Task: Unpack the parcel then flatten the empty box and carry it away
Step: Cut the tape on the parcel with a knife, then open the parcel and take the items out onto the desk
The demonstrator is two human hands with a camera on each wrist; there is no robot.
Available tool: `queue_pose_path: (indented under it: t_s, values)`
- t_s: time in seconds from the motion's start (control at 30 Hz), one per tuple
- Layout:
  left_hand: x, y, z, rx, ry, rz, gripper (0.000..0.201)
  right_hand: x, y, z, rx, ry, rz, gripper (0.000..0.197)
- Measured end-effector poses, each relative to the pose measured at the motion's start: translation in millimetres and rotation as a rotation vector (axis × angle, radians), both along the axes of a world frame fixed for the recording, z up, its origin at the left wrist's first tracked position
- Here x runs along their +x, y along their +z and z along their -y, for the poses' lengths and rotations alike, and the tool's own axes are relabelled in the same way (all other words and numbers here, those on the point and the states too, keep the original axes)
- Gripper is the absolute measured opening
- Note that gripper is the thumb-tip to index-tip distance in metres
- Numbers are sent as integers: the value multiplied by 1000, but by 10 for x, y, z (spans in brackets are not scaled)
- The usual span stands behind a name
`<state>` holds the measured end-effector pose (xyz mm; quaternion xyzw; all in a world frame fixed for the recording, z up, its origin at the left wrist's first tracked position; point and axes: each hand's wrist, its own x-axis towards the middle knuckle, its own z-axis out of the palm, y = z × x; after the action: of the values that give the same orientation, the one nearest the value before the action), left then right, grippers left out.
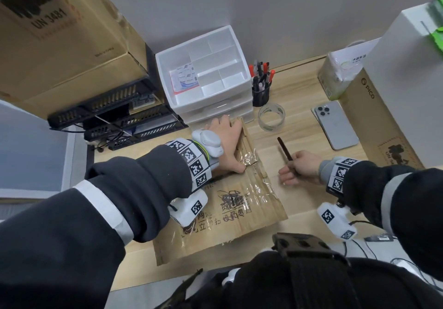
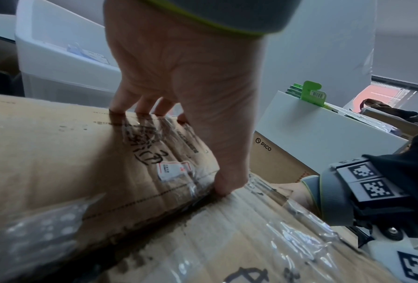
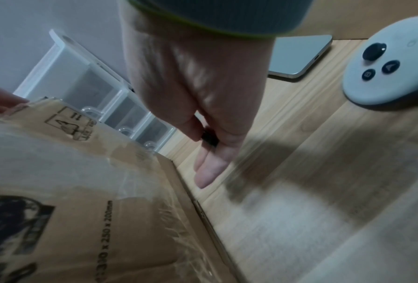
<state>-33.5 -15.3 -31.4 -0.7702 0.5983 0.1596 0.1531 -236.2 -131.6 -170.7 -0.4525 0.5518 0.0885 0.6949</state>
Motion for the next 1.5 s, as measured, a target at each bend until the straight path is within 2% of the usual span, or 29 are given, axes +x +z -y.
queue_pose_path:
  t_s: [0.07,0.2,0.3,0.4,0.53,0.7,1.0,1.17,1.27,1.37,1.5]
  values:
    - [-7,22,13,1,-2,-7,96,-7,-84,43,-60,1,-120,11]
    - [-13,20,16,6,3,-16,97,-72,-254,159,-321,306,-326,7]
    - [-15,4,11,3,8,-8,99,-118,-333,205,-384,421,-391,28]
    - [-4,-1,7,-7,1,-5,100,-88,-353,186,-419,410,-417,33]
    - [7,-7,2,-19,-12,-5,101,-14,-397,127,-494,408,-516,22]
    - [7,0,-19,-34,-14,-3,100,27,-435,54,-492,439,-526,12]
    - [17,-21,-69,-54,-14,-16,98,-7,-421,-105,-554,520,-582,14]
    - [30,-31,-79,-72,-28,-35,96,-20,-410,-150,-583,529,-602,16]
    - [36,-34,-76,-68,-40,-41,97,-8,-358,-156,-633,469,-575,21]
    - [21,8,-71,-44,-36,-49,94,44,-237,-125,-667,473,-463,19]
    - [39,107,-61,-35,-59,-101,84,199,-8,-140,-642,416,-204,17]
